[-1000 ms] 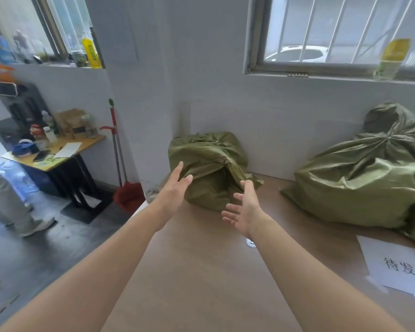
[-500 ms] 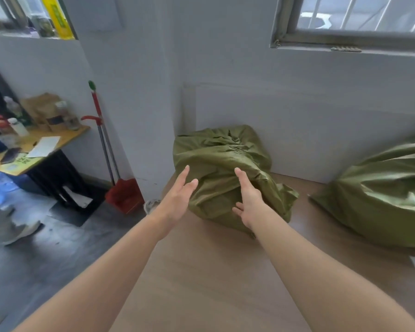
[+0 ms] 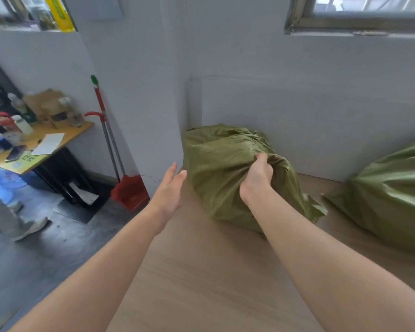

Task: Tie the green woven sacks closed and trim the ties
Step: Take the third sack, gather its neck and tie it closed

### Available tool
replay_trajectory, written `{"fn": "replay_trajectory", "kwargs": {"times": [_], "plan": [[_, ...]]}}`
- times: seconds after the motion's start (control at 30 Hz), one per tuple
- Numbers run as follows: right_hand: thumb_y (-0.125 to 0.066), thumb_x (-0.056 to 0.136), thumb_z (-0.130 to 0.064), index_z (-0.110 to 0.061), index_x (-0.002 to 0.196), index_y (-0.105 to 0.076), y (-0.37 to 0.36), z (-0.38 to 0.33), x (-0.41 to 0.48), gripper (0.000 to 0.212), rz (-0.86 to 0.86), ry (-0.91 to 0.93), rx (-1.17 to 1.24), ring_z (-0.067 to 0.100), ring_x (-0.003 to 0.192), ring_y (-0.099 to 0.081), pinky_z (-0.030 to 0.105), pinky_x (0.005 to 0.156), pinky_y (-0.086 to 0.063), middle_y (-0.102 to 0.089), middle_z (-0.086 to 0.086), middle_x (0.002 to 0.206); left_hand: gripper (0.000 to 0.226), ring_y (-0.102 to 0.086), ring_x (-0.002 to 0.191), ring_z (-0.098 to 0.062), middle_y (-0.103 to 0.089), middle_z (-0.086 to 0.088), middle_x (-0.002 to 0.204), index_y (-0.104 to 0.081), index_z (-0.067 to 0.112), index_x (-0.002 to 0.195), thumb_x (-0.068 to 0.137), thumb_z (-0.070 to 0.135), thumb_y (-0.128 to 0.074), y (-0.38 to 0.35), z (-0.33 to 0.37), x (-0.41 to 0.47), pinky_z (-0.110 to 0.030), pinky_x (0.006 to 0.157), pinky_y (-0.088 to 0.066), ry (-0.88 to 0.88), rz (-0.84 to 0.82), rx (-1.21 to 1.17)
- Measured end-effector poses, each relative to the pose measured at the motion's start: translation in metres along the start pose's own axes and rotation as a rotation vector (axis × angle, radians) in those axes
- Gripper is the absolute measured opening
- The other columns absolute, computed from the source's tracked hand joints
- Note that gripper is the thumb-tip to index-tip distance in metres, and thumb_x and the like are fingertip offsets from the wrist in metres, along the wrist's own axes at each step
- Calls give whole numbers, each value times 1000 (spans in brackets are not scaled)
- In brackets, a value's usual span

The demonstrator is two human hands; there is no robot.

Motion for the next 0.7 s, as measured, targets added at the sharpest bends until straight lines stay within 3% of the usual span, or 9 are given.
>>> {"fn": "replay_trajectory", "kwargs": {"times": [0.07, 0.27, 0.43, 0.53, 0.63, 0.7], "plan": [[-52, 98, -25, -11, 120, -65, 0, -18, -15, 29, -29, 24, 53, 23, 92, -70, 33, 75, -55, -73, 7, 110, 57, -28, 153, -27, -25, 2, 168, -20, 42, 160, 108, 47, -41, -9, 13, -11, -48, 114, -37, -29, -9, -12], [-51, 96, -32, -15, 119, -64, 62, -71, -57, 32, 72, 91, 36, 29, 101, -69, 43, 95, -57, -72, 9, 114, 58, -29, 152, -23, -28, 2, 166, -20, 38, 161, 108, 46, -39, -36, 50, -55, -45, 121, -29, -98, -28, -46], [-50, 94, -30, -20, 94, -59, 125, -108, -95, 13, 137, 118, 70, 27, 94, -61, 41, 91, -51, -66, 7, 107, 84, -30, 152, -15, -31, 9, 165, -25, 39, 159, 84, 70, -47, -68, 56, -99, -48, 127, -21, -121, -56, 14], [-50, 95, -29, -19, 98, -59, 160, -129, -120, 14, 145, 136, 86, 23, 90, -57, 37, 85, -46, -63, 4, 104, 69, -30, 152, -18, -29, 4, 166, -24, 38, 160, 97, 61, -42, -102, 59, -140, -47, 127, -20, -144, -109, 35], [-53, 91, -33, -19, 102, -59, 197, -148, -145, 19, 148, 153, 101, 26, 96, -57, 37, 89, -45, -62, 3, 110, 60, -28, 153, -21, -28, 2, 166, -24, 36, 160, 105, 55, -37, -131, 54, -178, -47, 127, -19, -139, -130, 56], [-56, 91, -35, -19, 103, -57, 226, -160, -160, 20, 156, 171, 97, 23, 94, -53, 35, 88, -43, -59, 0, 102, 60, -26, 154, -21, -27, 1, 167, -24, 34, 161, 105, 55, -36, -151, 54, -204, -47, 127, -19, -149, -136, 59]]}}
Point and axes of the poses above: each hand's wrist, its own x-axis towards the middle knuckle, its own y-axis out of the back of the hand, z = x × y, the point moved 10 cm from there along x, towards the middle knuckle
